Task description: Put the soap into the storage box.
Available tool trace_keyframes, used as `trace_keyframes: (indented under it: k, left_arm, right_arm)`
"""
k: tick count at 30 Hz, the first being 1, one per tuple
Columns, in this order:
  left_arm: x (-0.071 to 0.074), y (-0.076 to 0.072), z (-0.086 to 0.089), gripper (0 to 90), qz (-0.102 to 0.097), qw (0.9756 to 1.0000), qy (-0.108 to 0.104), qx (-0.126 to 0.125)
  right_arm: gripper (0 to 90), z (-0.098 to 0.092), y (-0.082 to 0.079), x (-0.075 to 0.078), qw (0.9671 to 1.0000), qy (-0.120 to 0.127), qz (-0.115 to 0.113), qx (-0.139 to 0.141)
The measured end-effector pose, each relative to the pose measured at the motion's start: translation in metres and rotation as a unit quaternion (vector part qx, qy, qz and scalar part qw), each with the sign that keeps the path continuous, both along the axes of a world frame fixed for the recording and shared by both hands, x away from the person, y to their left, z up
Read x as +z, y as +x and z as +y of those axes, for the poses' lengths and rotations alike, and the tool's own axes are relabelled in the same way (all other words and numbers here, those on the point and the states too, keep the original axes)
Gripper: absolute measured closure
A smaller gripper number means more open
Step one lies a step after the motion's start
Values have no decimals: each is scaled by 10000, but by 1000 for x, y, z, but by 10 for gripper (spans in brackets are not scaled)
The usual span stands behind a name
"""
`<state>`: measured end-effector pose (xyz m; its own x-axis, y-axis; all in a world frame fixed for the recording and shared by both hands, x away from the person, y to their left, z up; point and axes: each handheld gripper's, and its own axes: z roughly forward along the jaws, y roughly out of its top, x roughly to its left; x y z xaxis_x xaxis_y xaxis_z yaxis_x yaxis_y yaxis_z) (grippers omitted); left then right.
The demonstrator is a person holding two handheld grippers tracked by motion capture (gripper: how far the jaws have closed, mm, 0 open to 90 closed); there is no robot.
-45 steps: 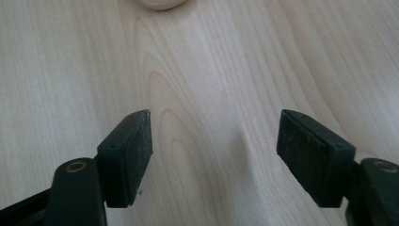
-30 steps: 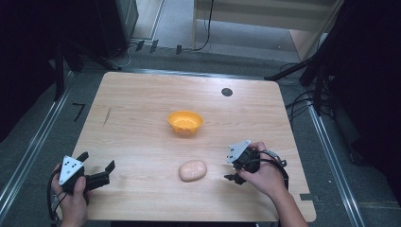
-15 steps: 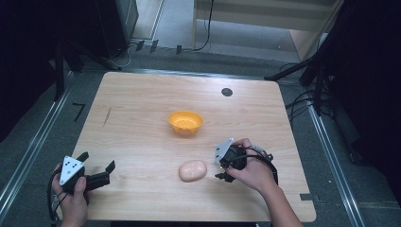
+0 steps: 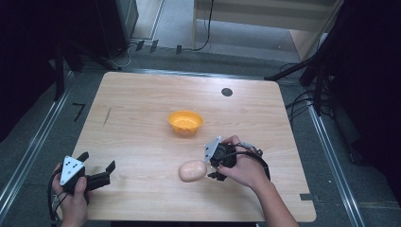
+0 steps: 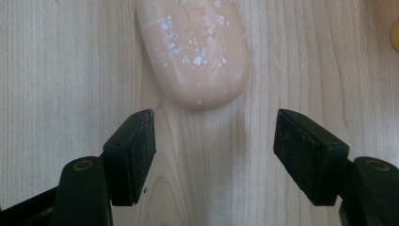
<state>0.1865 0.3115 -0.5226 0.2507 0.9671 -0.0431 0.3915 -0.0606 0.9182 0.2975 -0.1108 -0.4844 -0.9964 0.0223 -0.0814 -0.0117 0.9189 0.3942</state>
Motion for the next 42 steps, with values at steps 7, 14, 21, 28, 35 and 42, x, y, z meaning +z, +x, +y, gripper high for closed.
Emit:
trace_keyframes:
  k: [7,14,21,28,35,42]
  left_arm:
    - [0,0,0,0,4,10000,7,-11]
    - [0,0,0,0,1,10000,21,-23]
    - [0,0,0,0,-3,10000,29,-32]
    - [0,0,0,0,2,10000,6,-35]
    - [0,0,0,0,-2,10000,-3,-35]
    - [0,0,0,0,16,10000,-13,-28]
  right_arm:
    - [297,14,1,3,9998,-25,-36,199]
    - [292,25,1,3,9994,-132,-10,322]
    - [289,35,1,5,9989,-231,61,412]
    - [282,46,1,2,9975,-375,113,593]
    - [285,57,3,-3,9962,-519,193,671]
    - [293,66,4,-7,9942,-718,204,769]
